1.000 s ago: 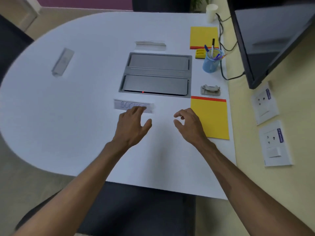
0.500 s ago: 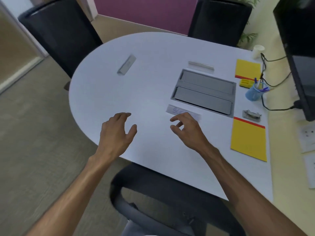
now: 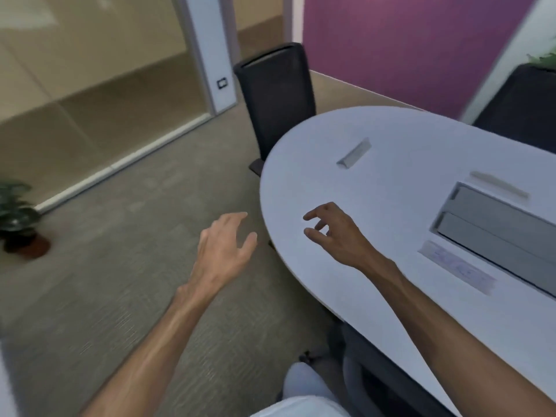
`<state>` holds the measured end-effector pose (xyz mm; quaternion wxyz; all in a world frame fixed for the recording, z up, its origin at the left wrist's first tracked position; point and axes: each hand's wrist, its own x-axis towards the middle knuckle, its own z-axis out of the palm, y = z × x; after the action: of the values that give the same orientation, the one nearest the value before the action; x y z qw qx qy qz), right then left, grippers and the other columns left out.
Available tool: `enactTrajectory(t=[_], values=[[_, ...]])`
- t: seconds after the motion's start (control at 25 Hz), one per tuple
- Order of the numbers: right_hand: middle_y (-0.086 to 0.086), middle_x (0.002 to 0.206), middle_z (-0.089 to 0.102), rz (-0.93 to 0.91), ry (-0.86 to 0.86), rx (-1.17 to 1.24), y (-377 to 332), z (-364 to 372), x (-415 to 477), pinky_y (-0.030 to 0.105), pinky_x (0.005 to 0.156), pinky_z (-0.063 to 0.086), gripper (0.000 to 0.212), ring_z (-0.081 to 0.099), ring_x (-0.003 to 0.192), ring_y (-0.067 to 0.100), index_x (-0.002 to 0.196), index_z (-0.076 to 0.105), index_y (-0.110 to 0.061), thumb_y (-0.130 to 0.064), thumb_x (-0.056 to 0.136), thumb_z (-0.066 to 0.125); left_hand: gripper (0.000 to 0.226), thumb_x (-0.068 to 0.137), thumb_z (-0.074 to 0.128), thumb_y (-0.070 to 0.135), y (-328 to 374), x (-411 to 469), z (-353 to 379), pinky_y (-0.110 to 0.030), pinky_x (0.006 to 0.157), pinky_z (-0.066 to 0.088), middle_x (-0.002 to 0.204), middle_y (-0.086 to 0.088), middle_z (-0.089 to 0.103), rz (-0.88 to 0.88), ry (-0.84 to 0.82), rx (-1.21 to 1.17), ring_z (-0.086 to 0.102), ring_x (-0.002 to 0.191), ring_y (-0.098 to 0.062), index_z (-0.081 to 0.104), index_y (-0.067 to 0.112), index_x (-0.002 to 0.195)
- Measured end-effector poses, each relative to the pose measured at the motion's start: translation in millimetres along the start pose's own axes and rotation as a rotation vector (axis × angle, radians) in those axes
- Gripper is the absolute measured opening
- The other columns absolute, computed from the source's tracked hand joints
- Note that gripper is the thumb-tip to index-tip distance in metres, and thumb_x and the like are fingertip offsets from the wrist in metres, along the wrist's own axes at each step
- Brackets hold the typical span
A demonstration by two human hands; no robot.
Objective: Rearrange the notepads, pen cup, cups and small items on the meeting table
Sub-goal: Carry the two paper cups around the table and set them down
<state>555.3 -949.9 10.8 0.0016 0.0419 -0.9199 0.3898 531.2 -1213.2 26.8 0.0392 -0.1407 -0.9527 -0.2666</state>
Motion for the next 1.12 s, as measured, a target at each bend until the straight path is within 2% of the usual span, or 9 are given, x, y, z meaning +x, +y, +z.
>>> enactTrajectory(t=[0.16, 0.32, 0.44, 0.6, 0.72, 0.92, 1.12], values=[[0.001, 0.127, 0.061, -0.109, -0.065, -0.114, -40.1, 36.4, 75.2, 0.045, 0.103, 0.042, 0.028, 0.055, 0.120, 0.022, 0.124, 0.064, -0.023, -0.033, 0.097, 0.062, 0.051, 0.093, 0.058, 0.039, -58.8, 14.0, -29.3, -0.041, 0.106, 0.035, 0.141, -0.001, 0.055, -0.124, 0.055, 0.032, 0.051, 0.129, -0.020, 0.052, 0.019, 0.139], [0.004, 0.133, 0.061, -0.197, -0.127, -0.173, -70.4, 71.5, 154.4, 0.051, 0.105, 0.040, 0.037, 0.052, 0.125, 0.027, 0.132, 0.060, -0.019, -0.035, 0.098, 0.060, 0.051, 0.094, 0.058, 0.039, -114.7, 49.0, -45.7, -0.041, 0.105, 0.036, 0.141, -0.001, 0.055, -0.214, 0.095, 0.064, 0.051, 0.129, -0.021, 0.051, 0.019, 0.140], [0.003, 0.136, 0.059, -0.252, -0.181, -0.187, -79.5, 95.3, 226.9, 0.052, 0.104, 0.041, 0.043, 0.051, 0.128, 0.025, 0.137, 0.055, -0.019, -0.036, 0.099, 0.059, 0.051, 0.094, 0.058, 0.039, -157.6, 104.9, -52.5, -0.041, 0.105, 0.036, 0.141, -0.001, 0.055, -0.242, 0.100, 0.078, 0.051, 0.129, -0.021, 0.050, 0.018, 0.140], [0.002, 0.137, 0.057, -0.239, -0.206, -0.154, -84.4, 113.8, 331.8, 0.052, 0.107, 0.036, 0.040, 0.046, 0.132, 0.024, 0.136, 0.055, -0.019, -0.037, 0.100, 0.057, 0.052, 0.095, 0.058, 0.038, -205.2, 201.4, -64.1, -0.045, 0.108, 0.038, 0.142, -0.003, 0.053, -0.260, 0.075, 0.079, 0.051, 0.130, -0.022, 0.048, 0.018, 0.142], [0.003, 0.138, 0.057, -0.217, -0.233, -0.161, -92.4, 118.2, 401.5, 0.050, 0.109, 0.035, 0.040, 0.045, 0.133, 0.025, 0.136, 0.055, -0.019, -0.037, 0.100, 0.057, 0.055, 0.095, 0.058, 0.038, -232.4, 264.9, -73.8, -0.045, 0.109, 0.036, 0.145, -0.003, 0.051, -0.261, 0.021, 0.072, 0.050, 0.130, -0.023, 0.045, 0.018, 0.145], [0.005, 0.136, 0.057, -0.245, -0.285, -0.227, -110.1, 129.1, 513.5, 0.049, 0.108, 0.036, 0.041, 0.046, 0.132, 0.026, 0.137, 0.054, -0.018, -0.036, 0.100, 0.057, 0.058, 0.095, 0.057, 0.040, -277.0, 364.8, -87.9, -0.045, 0.109, 0.032, 0.146, -0.003, 0.049, -0.278, 0.032, 0.069, 0.049, 0.130, -0.023, 0.041, 0.019, 0.147], [0.009, 0.132, 0.061, -0.279, -0.241, -0.186, -119.6, 143.0, 635.0, 0.045, 0.106, 0.039, 0.038, 0.051, 0.128, 0.028, 0.132, 0.058, -0.011, -0.028, 0.099, 0.061, 0.060, 0.095, 0.057, 0.040, -331.9, 475.8, -95.6, -0.046, 0.107, 0.031, 0.145, -0.004, 0.048, -0.267, 0.046, 0.061, 0.046, 0.132, -0.024, 0.040, 0.019, 0.148]])
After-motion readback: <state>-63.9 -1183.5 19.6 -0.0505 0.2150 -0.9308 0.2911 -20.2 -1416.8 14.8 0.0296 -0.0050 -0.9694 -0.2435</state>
